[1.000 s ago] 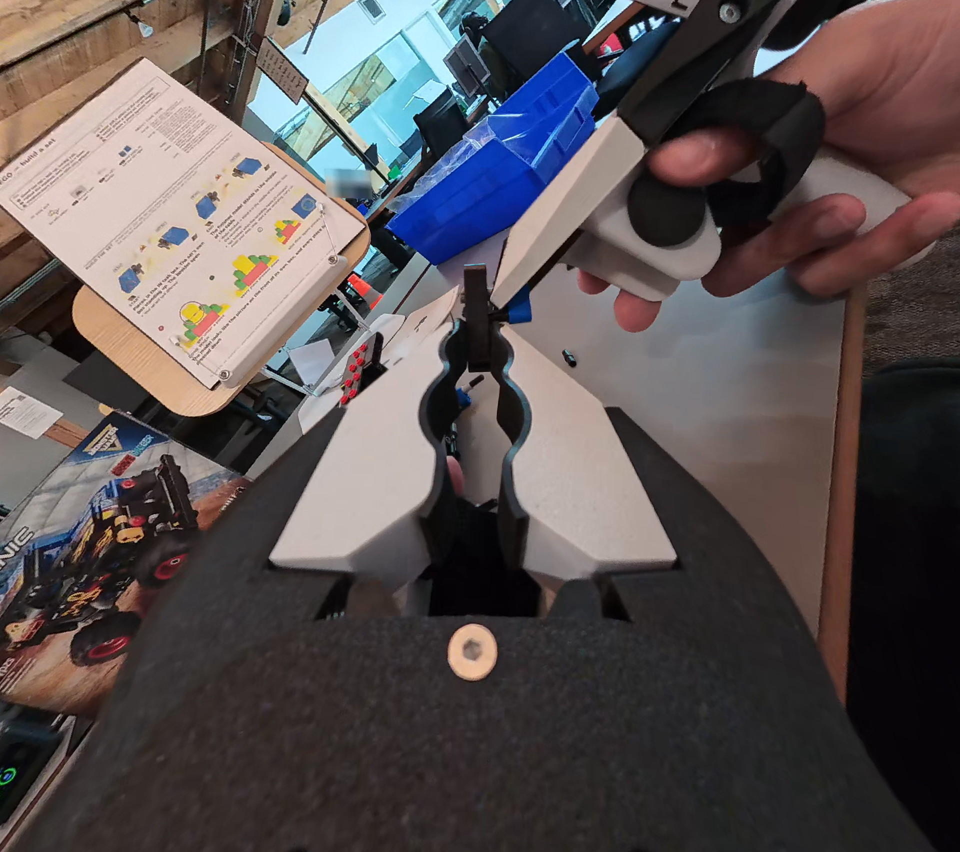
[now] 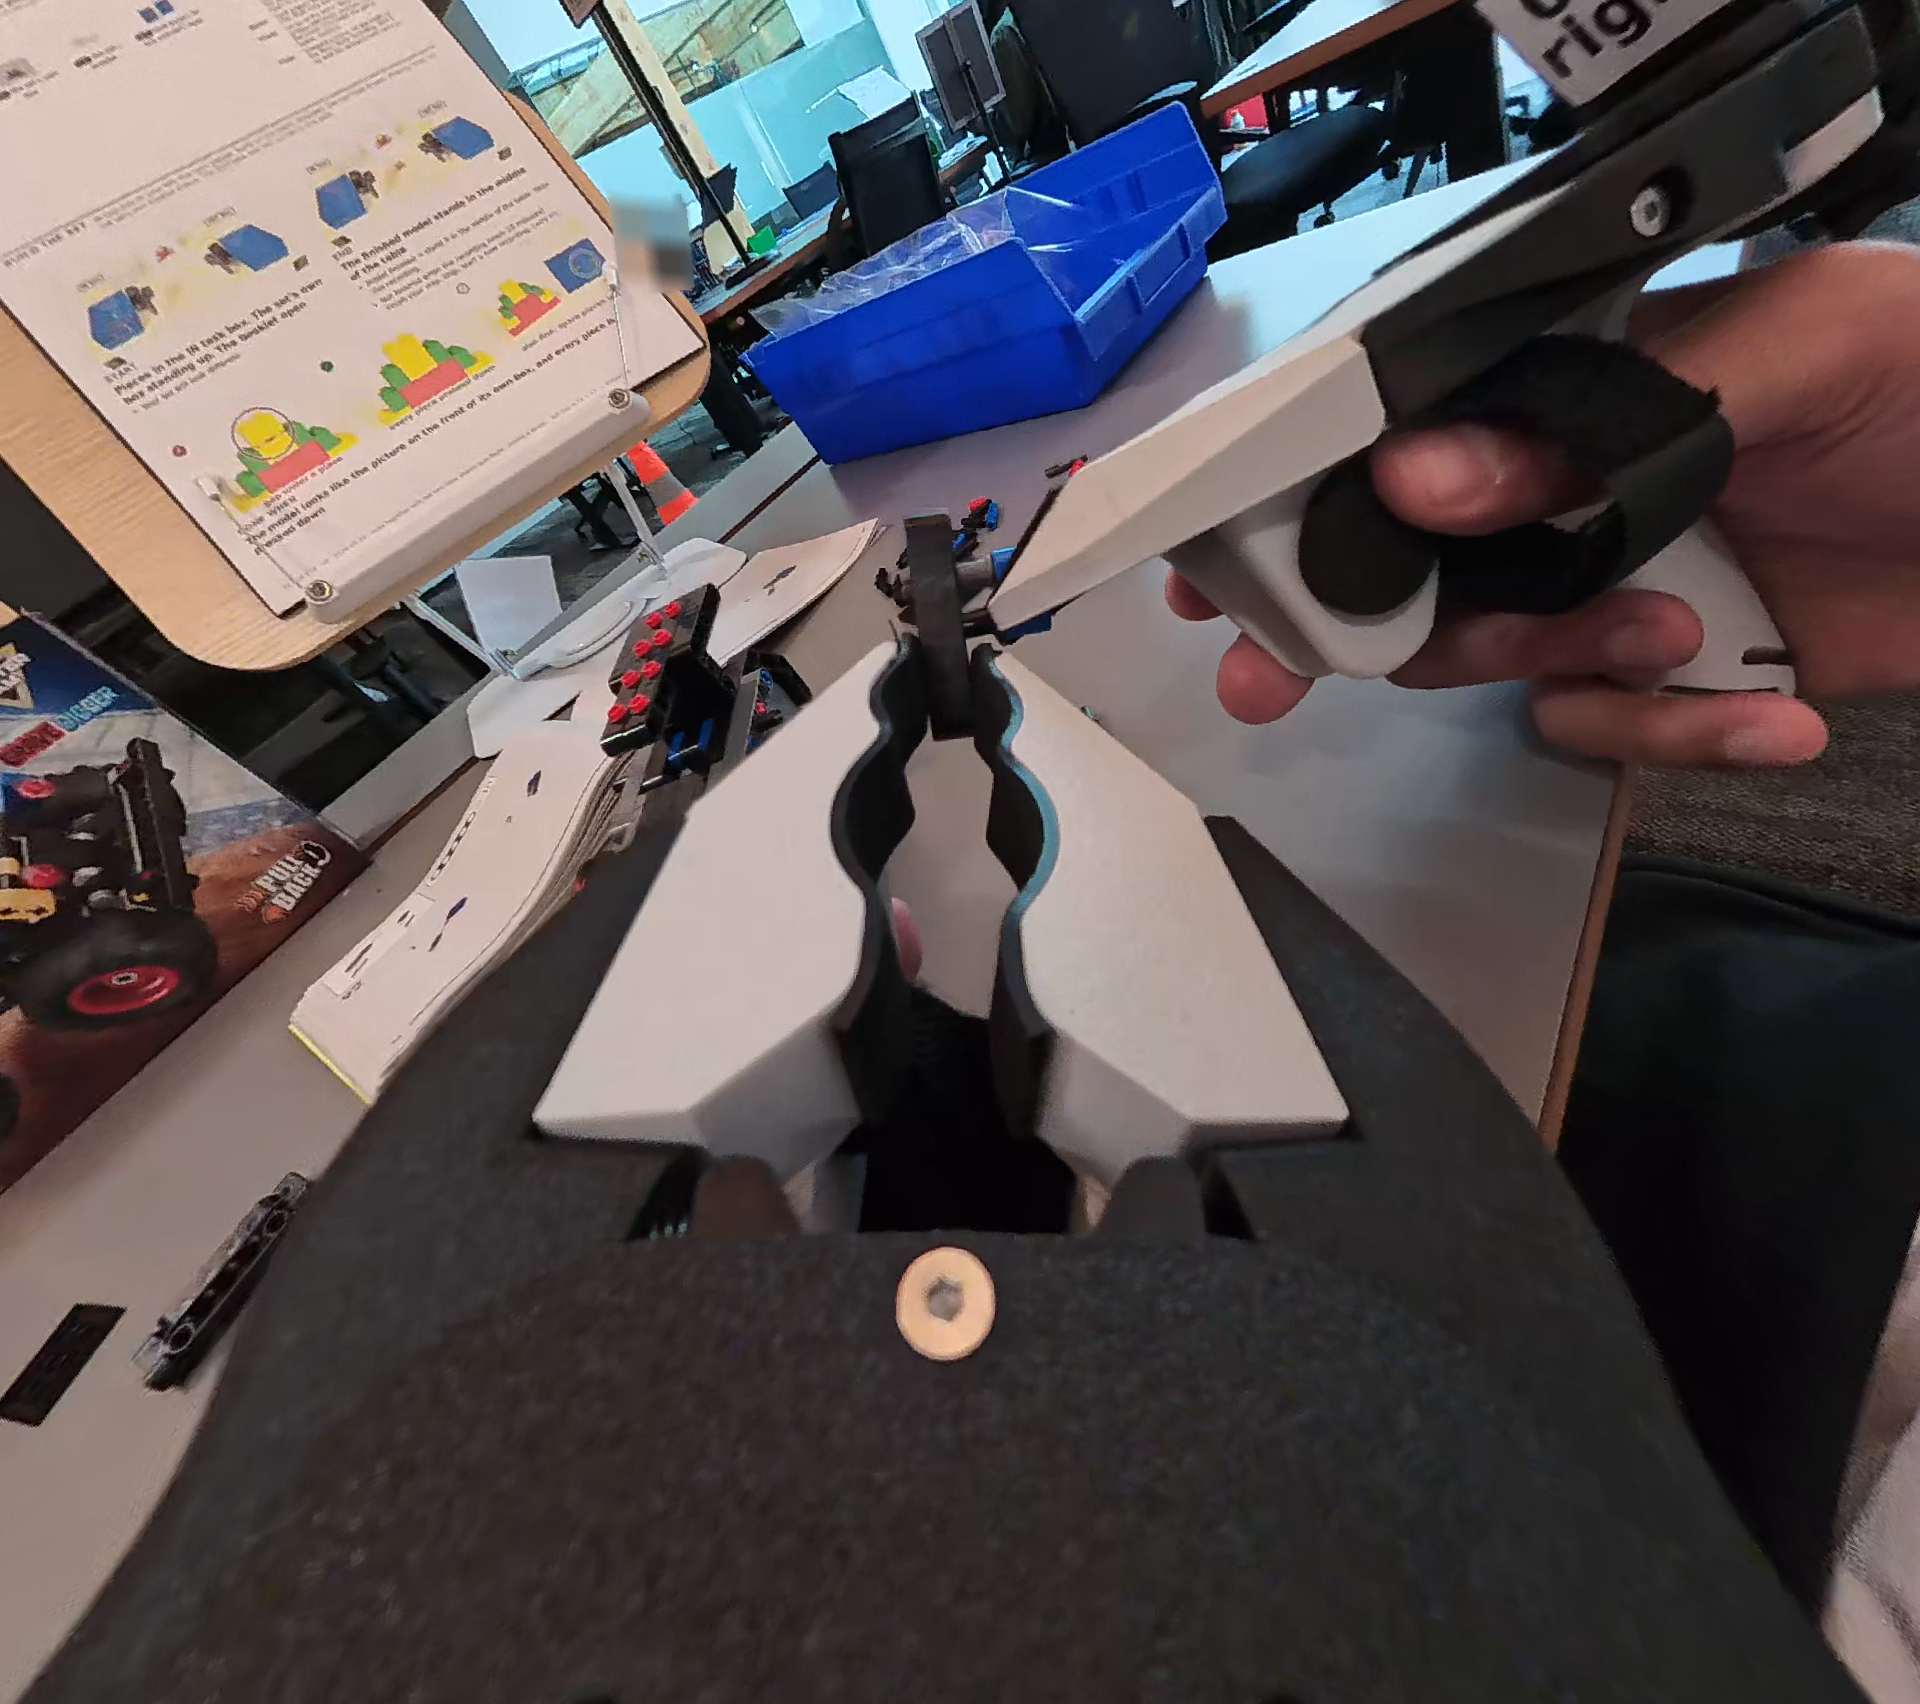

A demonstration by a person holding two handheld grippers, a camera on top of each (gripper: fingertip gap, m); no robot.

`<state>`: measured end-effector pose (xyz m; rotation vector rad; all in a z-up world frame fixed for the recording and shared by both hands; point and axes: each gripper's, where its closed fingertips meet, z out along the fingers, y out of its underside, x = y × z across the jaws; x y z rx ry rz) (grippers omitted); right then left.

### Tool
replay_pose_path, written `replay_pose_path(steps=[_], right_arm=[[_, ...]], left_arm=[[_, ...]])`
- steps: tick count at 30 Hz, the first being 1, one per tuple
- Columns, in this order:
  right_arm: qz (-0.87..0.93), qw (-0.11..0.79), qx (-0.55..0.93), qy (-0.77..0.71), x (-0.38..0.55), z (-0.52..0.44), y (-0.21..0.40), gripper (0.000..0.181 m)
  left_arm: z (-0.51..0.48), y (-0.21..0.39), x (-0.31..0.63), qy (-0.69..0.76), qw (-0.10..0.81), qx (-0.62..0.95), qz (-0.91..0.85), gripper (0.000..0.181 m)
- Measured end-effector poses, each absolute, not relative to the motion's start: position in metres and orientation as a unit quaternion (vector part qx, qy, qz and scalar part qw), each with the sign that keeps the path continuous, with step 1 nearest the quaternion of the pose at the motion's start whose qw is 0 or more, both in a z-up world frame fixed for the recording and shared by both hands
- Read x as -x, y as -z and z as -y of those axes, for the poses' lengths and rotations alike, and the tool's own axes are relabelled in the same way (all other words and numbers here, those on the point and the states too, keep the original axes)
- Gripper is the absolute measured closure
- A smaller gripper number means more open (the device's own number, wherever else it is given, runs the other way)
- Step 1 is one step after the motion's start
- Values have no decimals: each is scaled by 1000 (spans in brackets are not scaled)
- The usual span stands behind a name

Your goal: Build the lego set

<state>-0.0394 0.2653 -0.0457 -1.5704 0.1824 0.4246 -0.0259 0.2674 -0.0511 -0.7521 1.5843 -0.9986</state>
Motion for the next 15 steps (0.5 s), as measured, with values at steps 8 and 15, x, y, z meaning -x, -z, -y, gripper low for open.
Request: replay_pose_path(steps=[8,15], right_arm=[[-83,680,704,-186,39,-266,47,175],[-71,663,721,-189,40,-263,53,174]], left_arm=[[-268,52,26,418,532,323,-662,175],[-267,58,24,394,539,279,-690,174]])
